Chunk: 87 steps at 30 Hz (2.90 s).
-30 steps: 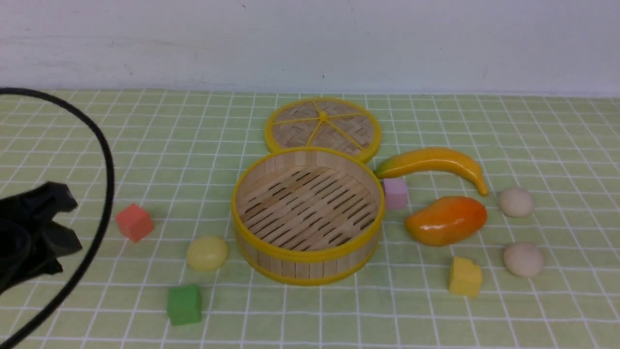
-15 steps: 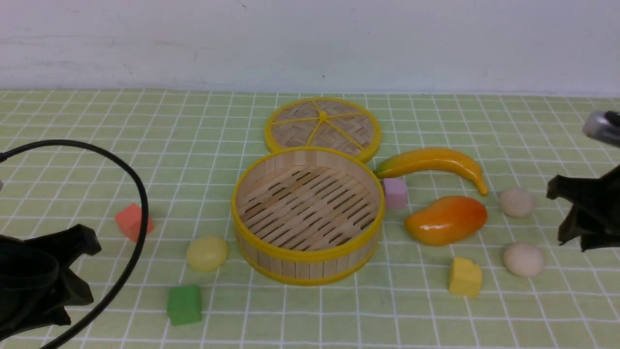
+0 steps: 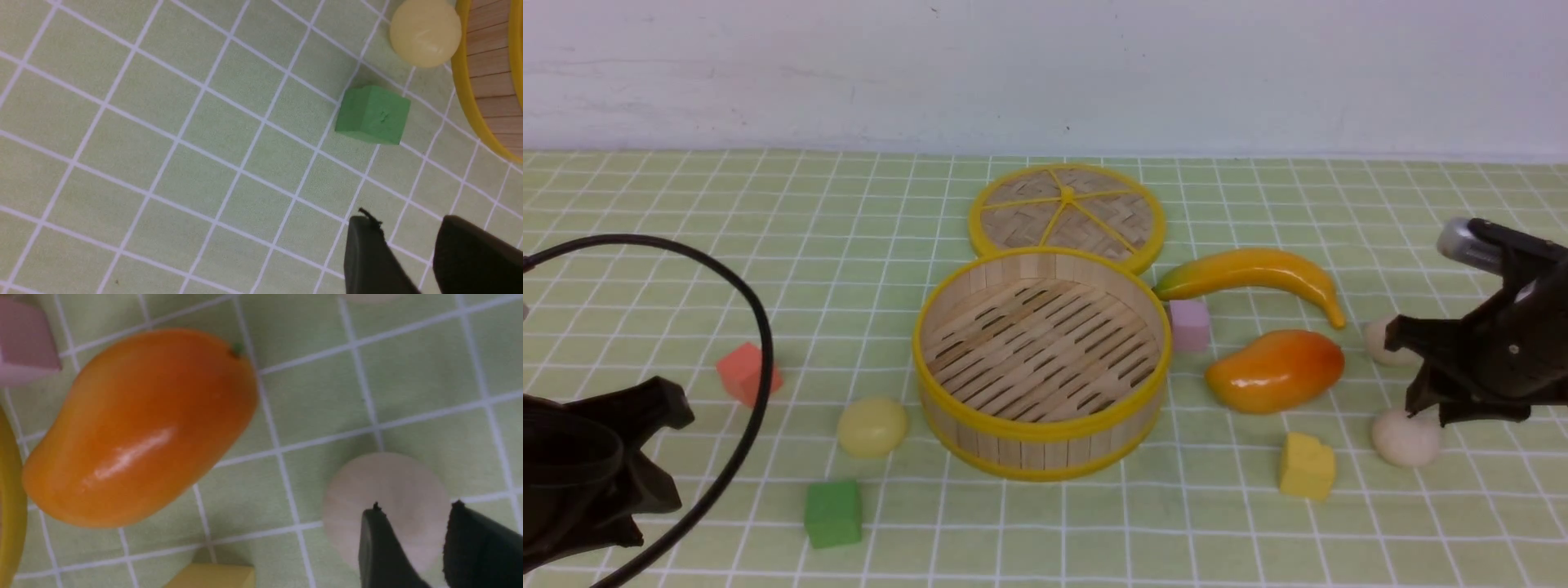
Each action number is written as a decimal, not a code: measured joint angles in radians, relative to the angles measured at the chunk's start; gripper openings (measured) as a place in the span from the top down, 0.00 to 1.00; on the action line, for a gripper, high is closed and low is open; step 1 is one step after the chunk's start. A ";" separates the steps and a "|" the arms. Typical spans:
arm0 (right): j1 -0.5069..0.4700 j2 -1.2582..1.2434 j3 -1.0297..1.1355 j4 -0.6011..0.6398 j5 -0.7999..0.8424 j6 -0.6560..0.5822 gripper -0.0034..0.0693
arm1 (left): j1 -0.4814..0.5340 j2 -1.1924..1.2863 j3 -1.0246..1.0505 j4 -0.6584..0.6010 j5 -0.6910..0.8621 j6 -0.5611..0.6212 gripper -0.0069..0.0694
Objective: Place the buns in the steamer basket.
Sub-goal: Use the right arm to grab a steamed stuffed bun, then use the right arm to put the steamed stuffed bun into the steamer, then use the right arm to grab a steamed stuffed bun
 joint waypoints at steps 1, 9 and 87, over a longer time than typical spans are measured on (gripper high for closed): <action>0.008 0.005 -0.003 -0.015 -0.001 0.001 0.62 | 0.000 0.000 0.000 0.000 0.000 0.000 0.60; 0.044 0.022 -0.022 -0.168 -0.020 0.117 0.58 | 0.000 0.000 0.000 0.000 0.000 0.000 0.60; 0.310 0.278 -0.826 0.256 0.327 -0.256 0.21 | 0.000 0.000 0.000 0.009 -0.077 0.000 0.60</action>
